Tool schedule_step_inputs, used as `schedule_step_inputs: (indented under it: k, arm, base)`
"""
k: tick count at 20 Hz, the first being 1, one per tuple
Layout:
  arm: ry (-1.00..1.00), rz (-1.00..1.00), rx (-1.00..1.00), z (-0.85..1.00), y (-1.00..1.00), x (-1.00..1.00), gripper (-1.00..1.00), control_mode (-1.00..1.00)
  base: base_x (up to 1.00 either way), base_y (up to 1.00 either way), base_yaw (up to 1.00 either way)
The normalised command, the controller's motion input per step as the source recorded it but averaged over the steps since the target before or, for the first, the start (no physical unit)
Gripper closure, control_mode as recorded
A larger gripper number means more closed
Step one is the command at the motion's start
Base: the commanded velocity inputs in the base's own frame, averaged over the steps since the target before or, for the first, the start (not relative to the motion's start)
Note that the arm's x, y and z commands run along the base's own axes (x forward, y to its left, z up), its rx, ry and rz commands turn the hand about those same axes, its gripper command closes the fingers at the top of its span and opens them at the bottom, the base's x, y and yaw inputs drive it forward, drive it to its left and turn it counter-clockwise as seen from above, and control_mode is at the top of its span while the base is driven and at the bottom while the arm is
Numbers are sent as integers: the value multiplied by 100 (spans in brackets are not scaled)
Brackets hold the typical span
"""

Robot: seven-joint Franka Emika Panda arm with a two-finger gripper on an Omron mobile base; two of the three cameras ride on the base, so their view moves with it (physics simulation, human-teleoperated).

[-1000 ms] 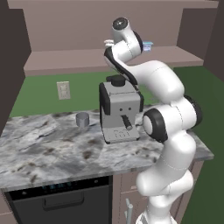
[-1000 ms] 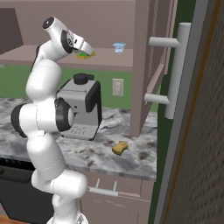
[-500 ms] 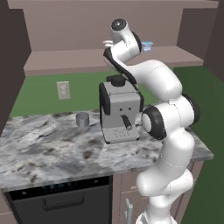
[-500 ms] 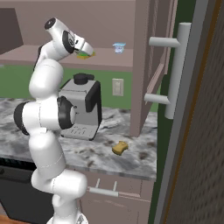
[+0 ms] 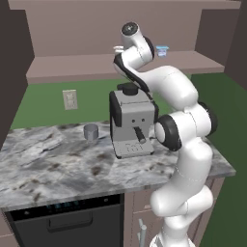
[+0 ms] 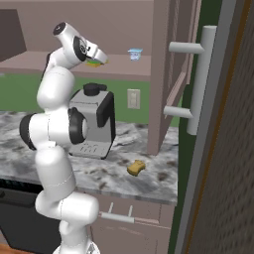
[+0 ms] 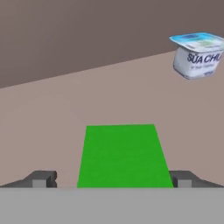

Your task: Pick the sponge and sponge from the cabinet and place them on the counter.

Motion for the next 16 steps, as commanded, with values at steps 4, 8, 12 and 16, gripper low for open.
schedule_step_inputs:
  k: [4, 8, 12, 16]
  arm:
    - [0, 0, 0, -8, 0, 17, -100, -100]
    - [1, 0, 0, -12, 0, 17, -100, -100]
    - [1, 0, 0, -11, 0, 11, -100, -100]
    - [1, 0, 0, -18, 0, 10, -100, -100]
  base:
    - [0, 0, 0]
    - [0, 0, 0]
    - [0, 0, 0]
    - [0, 0, 0]
